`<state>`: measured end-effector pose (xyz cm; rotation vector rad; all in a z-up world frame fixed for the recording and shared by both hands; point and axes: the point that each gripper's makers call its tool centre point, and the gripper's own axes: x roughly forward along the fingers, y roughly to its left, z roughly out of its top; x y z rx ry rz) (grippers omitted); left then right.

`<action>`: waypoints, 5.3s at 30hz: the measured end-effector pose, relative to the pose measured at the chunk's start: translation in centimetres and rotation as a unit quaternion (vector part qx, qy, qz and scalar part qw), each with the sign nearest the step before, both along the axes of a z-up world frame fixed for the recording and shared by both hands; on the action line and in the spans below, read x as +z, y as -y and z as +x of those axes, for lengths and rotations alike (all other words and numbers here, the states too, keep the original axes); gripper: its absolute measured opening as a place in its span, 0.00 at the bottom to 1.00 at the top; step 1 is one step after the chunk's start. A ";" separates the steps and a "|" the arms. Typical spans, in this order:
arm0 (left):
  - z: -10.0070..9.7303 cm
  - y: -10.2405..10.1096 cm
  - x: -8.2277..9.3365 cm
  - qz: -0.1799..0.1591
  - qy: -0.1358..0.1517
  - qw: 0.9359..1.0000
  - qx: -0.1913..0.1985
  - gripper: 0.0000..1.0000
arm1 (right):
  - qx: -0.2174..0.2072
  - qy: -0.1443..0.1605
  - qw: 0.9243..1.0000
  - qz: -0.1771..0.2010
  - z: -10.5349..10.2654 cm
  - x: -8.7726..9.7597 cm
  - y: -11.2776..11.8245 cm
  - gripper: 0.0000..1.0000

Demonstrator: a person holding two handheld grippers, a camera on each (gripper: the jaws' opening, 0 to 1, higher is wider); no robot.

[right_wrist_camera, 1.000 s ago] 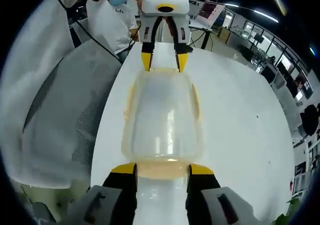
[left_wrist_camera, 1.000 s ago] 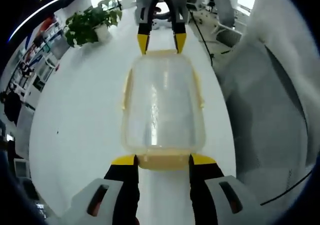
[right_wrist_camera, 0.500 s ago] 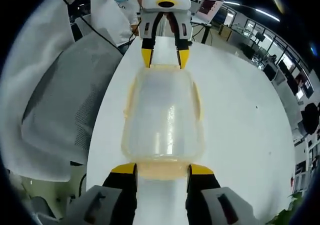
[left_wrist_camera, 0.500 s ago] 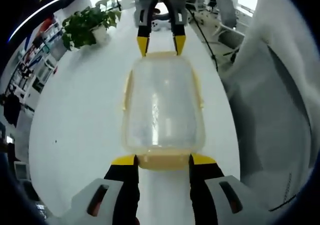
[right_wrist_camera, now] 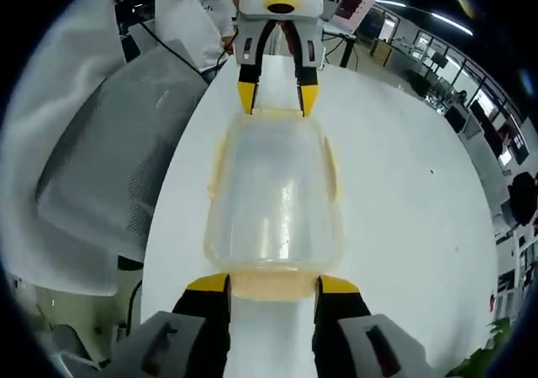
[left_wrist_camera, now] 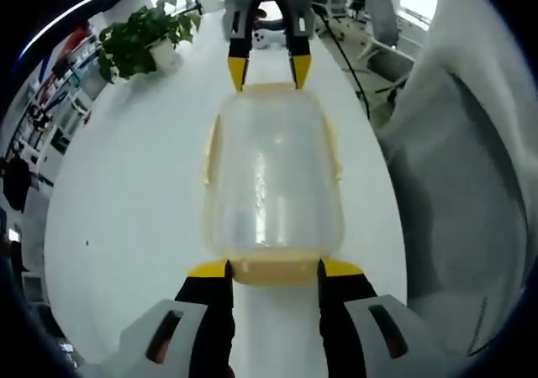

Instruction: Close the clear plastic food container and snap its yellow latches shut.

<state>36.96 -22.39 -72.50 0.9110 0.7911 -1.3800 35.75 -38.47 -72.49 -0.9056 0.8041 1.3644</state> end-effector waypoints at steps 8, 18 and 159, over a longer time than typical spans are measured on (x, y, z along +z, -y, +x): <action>-0.1 0.4 -0.8 0.009 0.003 1.000 -0.005 0.37 | -0.001 -0.002 1.000 -0.002 -0.2 -0.7 0.3 0.36; -0.1 0.4 -1.5 0.018 0.001 1.000 -0.006 0.37 | 0.001 -0.003 1.000 -0.015 -0.2 -1.6 0.4 0.36; 0.7 2.5 -2.5 -0.155 -0.253 0.823 0.484 0.36 | -0.483 -0.203 0.845 0.108 0.6 -1.9 -1.8 0.30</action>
